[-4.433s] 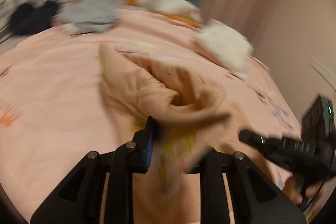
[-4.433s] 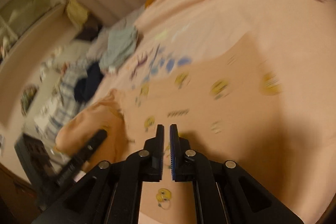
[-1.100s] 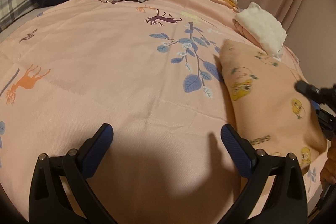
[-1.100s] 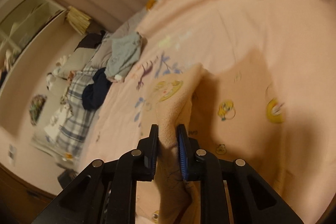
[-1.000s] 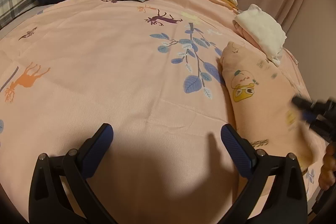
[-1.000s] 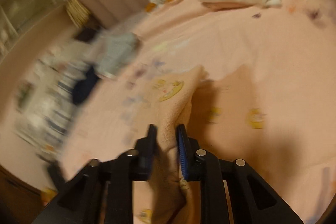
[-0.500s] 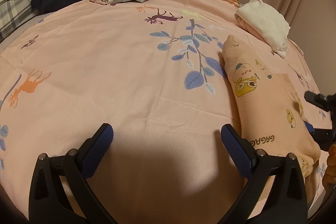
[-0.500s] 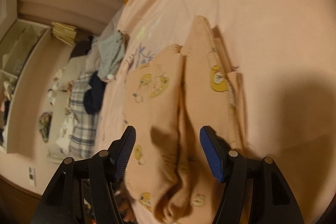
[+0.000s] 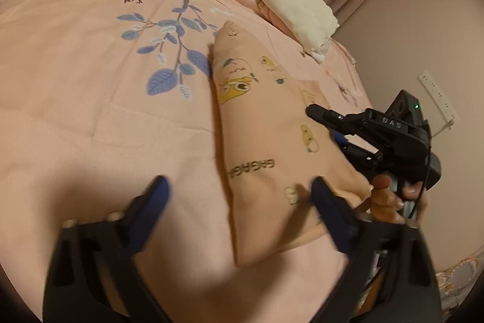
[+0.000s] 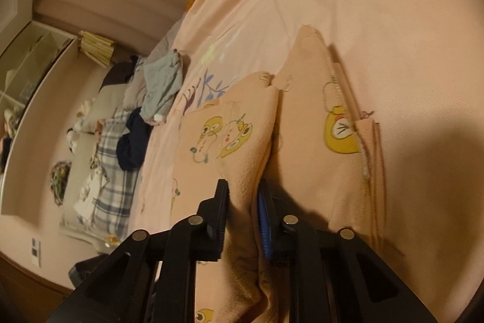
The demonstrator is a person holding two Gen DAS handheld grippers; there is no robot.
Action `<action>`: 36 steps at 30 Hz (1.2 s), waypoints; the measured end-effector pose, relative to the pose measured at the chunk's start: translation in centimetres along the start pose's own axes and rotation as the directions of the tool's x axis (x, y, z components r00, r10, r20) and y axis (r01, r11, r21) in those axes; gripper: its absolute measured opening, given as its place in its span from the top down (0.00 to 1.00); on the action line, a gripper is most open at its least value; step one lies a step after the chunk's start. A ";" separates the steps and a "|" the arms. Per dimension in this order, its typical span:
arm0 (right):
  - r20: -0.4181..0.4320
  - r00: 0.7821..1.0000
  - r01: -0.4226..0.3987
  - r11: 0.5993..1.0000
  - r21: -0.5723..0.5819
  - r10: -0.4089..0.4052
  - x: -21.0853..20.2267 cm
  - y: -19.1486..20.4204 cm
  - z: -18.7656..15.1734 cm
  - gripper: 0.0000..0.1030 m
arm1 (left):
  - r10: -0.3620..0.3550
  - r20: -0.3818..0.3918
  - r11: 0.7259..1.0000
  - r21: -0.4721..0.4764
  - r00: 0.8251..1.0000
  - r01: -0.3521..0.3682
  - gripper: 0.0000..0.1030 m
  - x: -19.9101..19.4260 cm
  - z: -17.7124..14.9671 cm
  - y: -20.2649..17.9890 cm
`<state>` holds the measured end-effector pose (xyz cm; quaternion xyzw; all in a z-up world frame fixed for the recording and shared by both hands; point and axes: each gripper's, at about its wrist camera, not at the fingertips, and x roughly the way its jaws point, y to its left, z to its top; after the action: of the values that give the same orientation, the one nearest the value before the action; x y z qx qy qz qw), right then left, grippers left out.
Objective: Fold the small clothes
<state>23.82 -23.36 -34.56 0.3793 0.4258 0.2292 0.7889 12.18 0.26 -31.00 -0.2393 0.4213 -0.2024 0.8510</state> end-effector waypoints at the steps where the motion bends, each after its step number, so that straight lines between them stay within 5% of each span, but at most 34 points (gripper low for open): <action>1: 0.004 1.000 -0.001 1.000 0.010 0.001 -0.1 0.0 0.0 0.82 | -0.049 -0.020 0.998 -0.034 0.999 0.048 0.30 0.1 0.1 0.2; 5: 0.073 0.995 -0.065 0.998 0.002 0.065 -2.5 0.5 0.1 0.83 | -0.206 -0.077 0.975 -0.098 0.975 0.198 0.47 0.8 0.3 0.1; 9: 0.162 0.983 -0.085 0.995 -0.044 0.091 -5.3 1.2 0.0 0.88 | -0.176 -0.091 0.983 -0.064 0.980 0.171 0.47 1.5 0.2 -1.1; 13: 0.246 0.969 -0.003 1.000 -0.010 0.006 -7.3 -0.4 0.3 0.88 | -0.188 -0.133 0.982 -0.017 0.973 0.187 0.22 1.2 0.3 -2.1; 15: 0.188 0.982 -0.019 0.998 0.055 0.008 -6.9 -2.1 0.6 0.88 | -0.173 -0.183 0.981 0.053 0.968 0.185 0.16 0.9 0.0 -3.2; 18: 0.125 0.992 -0.024 0.997 0.079 0.014 -6.1 -2.6 0.7 0.77 | -0.104 -0.195 0.977 0.165 0.975 0.137 0.13 0.9 -0.7 -4.9; 22: 0.063 0.997 -0.034 0.999 0.028 0.032 -4.5 -0.7 0.5 0.45 | -0.027 -0.201 0.962 0.260 0.979 0.080 0.13 2.1 -1.8 -5.8; 23: 0.044 0.999 -0.025 0.999 0.025 0.024 -4.2 -0.7 0.5 0.43 | -0.017 -0.196 0.957 0.282 0.981 0.072 0.13 2.1 -1.9 -5.9; 28: -0.020 1.000 0.021 1.000 0.008 -0.021 -1.5 0.3 0.1 0.43 | 0.009 -0.177 0.961 0.275 0.984 0.041 0.14 1.6 -2.8 -5.6; 32: -0.037 0.995 0.086 0.995 -0.055 -0.088 0.3 1.6 -0.2 0.45 | -0.073 -0.158 0.985 0.143 0.985 0.096 0.14 1.7 -2.5 -4.2; 34: -0.005 0.995 0.103 0.994 -0.032 -0.103 0.2 1.1 -0.1 0.76 | -0.120 -0.144 0.988 0.079 0.982 0.133 0.14 1.5 -2.2 -3.8; 36: 0.012 0.999 0.034 0.999 0.006 -0.034 -0.3 0.4 0.0 0.80 | -0.141 -0.135 0.988 0.038 0.981 0.147 0.16 1.5 -2.0 -3.5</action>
<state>23.63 -23.35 -34.10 0.3758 0.4282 0.2122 0.7940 10.86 -3.85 -30.95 -0.2348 0.4534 -0.2889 0.8098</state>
